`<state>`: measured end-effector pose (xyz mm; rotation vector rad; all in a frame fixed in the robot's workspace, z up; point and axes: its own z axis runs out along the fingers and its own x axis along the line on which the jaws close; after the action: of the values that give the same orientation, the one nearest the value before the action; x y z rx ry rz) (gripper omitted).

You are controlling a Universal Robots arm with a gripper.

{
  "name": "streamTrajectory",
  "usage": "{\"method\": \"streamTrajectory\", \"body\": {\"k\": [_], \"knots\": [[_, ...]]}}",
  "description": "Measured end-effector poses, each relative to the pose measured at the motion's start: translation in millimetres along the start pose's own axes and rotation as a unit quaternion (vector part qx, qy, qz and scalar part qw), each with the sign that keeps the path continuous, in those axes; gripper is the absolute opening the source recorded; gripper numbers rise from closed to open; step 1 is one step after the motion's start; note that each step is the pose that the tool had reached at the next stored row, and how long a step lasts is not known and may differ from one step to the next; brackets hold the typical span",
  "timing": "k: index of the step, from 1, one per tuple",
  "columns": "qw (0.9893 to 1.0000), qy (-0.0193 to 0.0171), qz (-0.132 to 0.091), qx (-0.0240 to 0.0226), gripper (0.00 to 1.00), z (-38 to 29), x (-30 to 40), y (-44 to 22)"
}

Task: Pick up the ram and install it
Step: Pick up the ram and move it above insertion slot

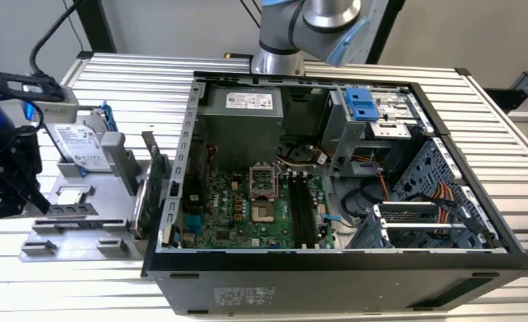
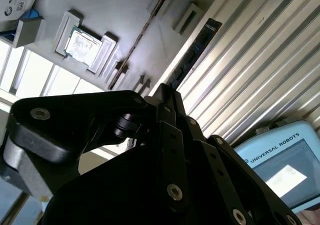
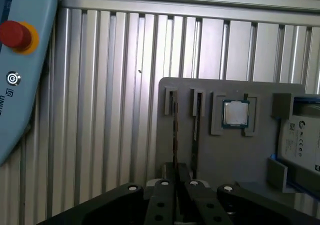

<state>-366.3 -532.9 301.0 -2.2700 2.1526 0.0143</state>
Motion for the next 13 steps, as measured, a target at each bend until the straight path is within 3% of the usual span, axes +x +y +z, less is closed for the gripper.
{"method": "streamTrajectory", "body": {"k": [3,13], "knots": [[1.0,0.0,0.0,0.0,0.0,-8.3,-0.1,0.0],[1.0,0.0,0.0,0.0,0.0,-22.0,-0.3,0.0]]}}
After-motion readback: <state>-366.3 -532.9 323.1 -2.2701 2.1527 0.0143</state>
